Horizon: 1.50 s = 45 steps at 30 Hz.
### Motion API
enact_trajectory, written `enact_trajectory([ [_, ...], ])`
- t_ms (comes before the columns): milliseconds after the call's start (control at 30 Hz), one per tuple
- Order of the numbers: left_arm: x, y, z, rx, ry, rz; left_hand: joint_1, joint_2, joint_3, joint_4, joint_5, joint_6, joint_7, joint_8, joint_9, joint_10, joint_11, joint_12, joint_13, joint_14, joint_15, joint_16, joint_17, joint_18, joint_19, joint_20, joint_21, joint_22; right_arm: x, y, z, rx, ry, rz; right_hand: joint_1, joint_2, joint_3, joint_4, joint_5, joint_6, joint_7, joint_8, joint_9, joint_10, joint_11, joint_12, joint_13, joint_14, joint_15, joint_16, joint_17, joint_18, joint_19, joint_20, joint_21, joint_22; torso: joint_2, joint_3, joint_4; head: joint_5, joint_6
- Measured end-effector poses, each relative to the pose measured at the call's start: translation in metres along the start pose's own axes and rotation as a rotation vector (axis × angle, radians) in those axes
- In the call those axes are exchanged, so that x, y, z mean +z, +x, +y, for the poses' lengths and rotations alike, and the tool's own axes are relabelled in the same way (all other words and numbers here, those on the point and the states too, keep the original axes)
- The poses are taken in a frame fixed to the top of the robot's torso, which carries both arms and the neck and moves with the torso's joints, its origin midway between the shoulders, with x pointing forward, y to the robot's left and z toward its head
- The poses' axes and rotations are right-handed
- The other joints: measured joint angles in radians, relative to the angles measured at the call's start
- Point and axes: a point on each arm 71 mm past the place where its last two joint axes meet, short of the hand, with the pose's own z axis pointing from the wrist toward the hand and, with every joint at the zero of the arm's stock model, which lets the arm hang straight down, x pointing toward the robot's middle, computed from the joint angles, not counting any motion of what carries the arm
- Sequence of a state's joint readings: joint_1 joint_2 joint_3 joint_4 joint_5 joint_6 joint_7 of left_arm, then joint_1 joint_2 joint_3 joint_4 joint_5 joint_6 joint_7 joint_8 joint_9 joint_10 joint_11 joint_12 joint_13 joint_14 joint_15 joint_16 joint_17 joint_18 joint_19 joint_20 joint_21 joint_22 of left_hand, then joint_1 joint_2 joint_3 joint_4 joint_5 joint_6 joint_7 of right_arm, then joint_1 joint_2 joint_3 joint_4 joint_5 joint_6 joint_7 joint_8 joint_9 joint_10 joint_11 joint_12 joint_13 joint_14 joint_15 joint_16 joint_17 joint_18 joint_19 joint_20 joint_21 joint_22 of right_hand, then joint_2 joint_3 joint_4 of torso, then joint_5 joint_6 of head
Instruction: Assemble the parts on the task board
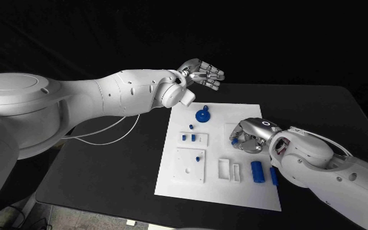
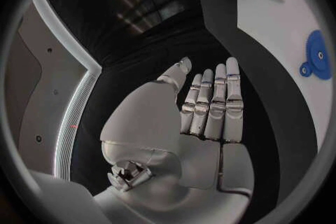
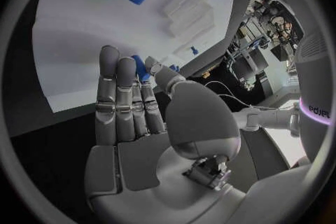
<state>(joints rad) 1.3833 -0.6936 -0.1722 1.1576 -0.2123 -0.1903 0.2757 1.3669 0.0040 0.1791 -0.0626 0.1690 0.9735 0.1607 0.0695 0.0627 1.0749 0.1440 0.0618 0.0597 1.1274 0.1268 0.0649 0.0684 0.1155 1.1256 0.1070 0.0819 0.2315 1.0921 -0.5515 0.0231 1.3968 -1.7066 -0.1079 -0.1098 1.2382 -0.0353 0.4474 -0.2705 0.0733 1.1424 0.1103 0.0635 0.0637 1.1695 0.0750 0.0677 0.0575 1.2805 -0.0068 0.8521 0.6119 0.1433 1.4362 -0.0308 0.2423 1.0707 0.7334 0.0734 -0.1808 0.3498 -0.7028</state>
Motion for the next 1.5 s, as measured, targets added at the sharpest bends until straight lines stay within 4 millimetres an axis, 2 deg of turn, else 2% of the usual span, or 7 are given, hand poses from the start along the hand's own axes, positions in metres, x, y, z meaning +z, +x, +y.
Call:
enact_trajectory([
  [67, 0.0, 0.0, 0.0, -0.001, 0.0, 0.001, 0.0, 0.0, -0.009, 0.014, -0.004, 0.0, 0.0, 0.0, 0.0, 0.0, 0.0, 0.0, 0.0, 0.0, 0.0, 0.0, 0.0, 0.0, 0.0, 0.0, -0.009, -0.014, 0.0, 0.0, 0.0, -0.005, 0.002, -0.005, 0.0, 0.0, 0.023, 0.002, -0.015, 0.022, -0.004, -0.001, 0.001, 0.018, -0.003, 0.002, -0.001, 0.001, -0.009, 0.002, 0.002, -0.005, 0.004, -0.004, 0.005, 0.006, 0.0, 0.0, -0.0003, 0.0, 0.0],
  [300, 0.0, 0.001, 0.0, -0.004, 0.0, 0.003, 0.0, 0.0, -0.009, 0.014, -0.004, 0.0, 0.0, 0.0, 0.0, 0.0, 0.0, 0.0, 0.0, 0.0, 0.0, 0.0, 0.0, 0.0, 0.0, 0.0, -0.009, -0.015, 0.0, 0.001, 0.0, -0.023, 0.008, -0.026, 0.01, 0.009, 0.127, -0.008, -0.023, 0.066, -0.008, -0.003, 0.003, 0.059, -0.016, 0.006, -0.001, 0.005, -0.023, 0.002, 0.01, -0.01, -0.002, -0.016, 0.031, 0.042, 0.0, 0.0006, -0.0003, 0.0, -0.002],
  [600, 0.0, 0.0, 0.0, -0.006, 0.0, 0.004, 0.0, 0.0, -0.009, 0.014, -0.004, 0.0, 0.0, 0.0, 0.0, 0.0, 0.0, 0.0, 0.0, 0.0, 0.0, 0.0, 0.0, 0.0, 0.0, 0.0, -0.009, -0.02, 0.0, 0.002, 0.002, -0.039, 0.007, -0.052, 0.06, -0.009, 0.232, -0.013, -0.028, 0.083, -0.015, 0.0, 0.008, 0.059, -0.016, 0.007, -0.001, 0.017, -0.035, 0.002, 0.018, -0.011, -0.016, -0.03, 0.072, 0.105, 0.0, 0.0002, -0.0001, -0.001, -0.005],
  [767, 0.0, 0.001, 0.001, -0.007, -0.001, 0.006, 0.0, 0.0, -0.009, 0.014, -0.004, 0.0, 0.0, 0.0, 0.0, 0.0, 0.0, 0.0, 0.0, 0.0, 0.0, 0.0, 0.0, 0.0, 0.0, 0.0, -0.009, -0.02, -0.002, 0.001, 0.002, -0.047, 0.006, -0.072, 0.065, -0.012, 0.25, -0.009, -0.031, 0.09, -0.019, 0.003, 0.008, 0.059, -0.016, 0.007, -0.001, 0.025, -0.043, 0.002, 0.023, -0.012, -0.013, -0.037, 0.082, 0.124, 0.0, 0.0, -0.0003, 0.0, -0.006],
  [967, 0.0, 0.003, 0.001, -0.017, -0.002, 0.01, 0.0, 0.0, -0.009, 0.014, -0.004, 0.0, 0.0, 0.0, 0.0, 0.0, 0.0, 0.0, 0.0, 0.0, 0.0, 0.0, 0.0, 0.0, 0.0, 0.0, -0.009, -0.022, -0.006, -0.003, 0.003, -0.048, 0.001, -0.092, 0.068, -0.015, 0.255, -0.01, -0.031, 0.096, -0.025, 0.006, 0.008, 0.059, -0.016, 0.007, -0.001, 0.031, -0.042, -0.003, 0.029, -0.012, -0.013, -0.037, 0.083, 0.136, -0.001, -0.0012, -0.0004, 0.002, -0.004],
  [1267, 0.001, 0.002, 0.002, -0.029, -0.006, 0.009, 0.0, 0.0, -0.009, 0.014, -0.004, 0.0, 0.0, 0.0, 0.0, 0.0, 0.0, 0.0, 0.0, 0.0, 0.0, 0.0, 0.0, 0.0, 0.0, 0.0, -0.009, -0.023, -0.009, -0.03, 0.012, -0.044, -0.027, -0.152, 0.068, -0.015, 0.256, -0.011, -0.031, 0.097, -0.026, 0.006, 0.008, 0.059, -0.016, 0.007, -0.001, 0.034, -0.045, -0.009, 0.034, -0.012, -0.013, -0.037, 0.083, 0.143, -0.001, -0.0012, -0.0008, 0.011, -0.002],
  [1500, 0.001, 0.002, 0.002, -0.032, -0.008, 0.008, 0.0, 0.0, -0.009, 0.014, -0.004, 0.0, 0.0, 0.0, 0.0, 0.0, 0.0, 0.0, 0.0, 0.0, 0.0, 0.0, 0.0, 0.0, 0.0, 0.0, -0.009, -0.023, -0.01, -0.045, 0.031, -0.031, -0.074, -0.183, 0.068, -0.015, 0.258, -0.008, -0.031, 0.103, -0.026, 0.006, 0.008, 0.059, -0.016, 0.007, -0.001, 0.034, -0.045, -0.013, 0.038, -0.012, -0.012, -0.038, 0.083, 0.147, -0.001, -0.0012, -0.0004, 0.017, -0.007],
])
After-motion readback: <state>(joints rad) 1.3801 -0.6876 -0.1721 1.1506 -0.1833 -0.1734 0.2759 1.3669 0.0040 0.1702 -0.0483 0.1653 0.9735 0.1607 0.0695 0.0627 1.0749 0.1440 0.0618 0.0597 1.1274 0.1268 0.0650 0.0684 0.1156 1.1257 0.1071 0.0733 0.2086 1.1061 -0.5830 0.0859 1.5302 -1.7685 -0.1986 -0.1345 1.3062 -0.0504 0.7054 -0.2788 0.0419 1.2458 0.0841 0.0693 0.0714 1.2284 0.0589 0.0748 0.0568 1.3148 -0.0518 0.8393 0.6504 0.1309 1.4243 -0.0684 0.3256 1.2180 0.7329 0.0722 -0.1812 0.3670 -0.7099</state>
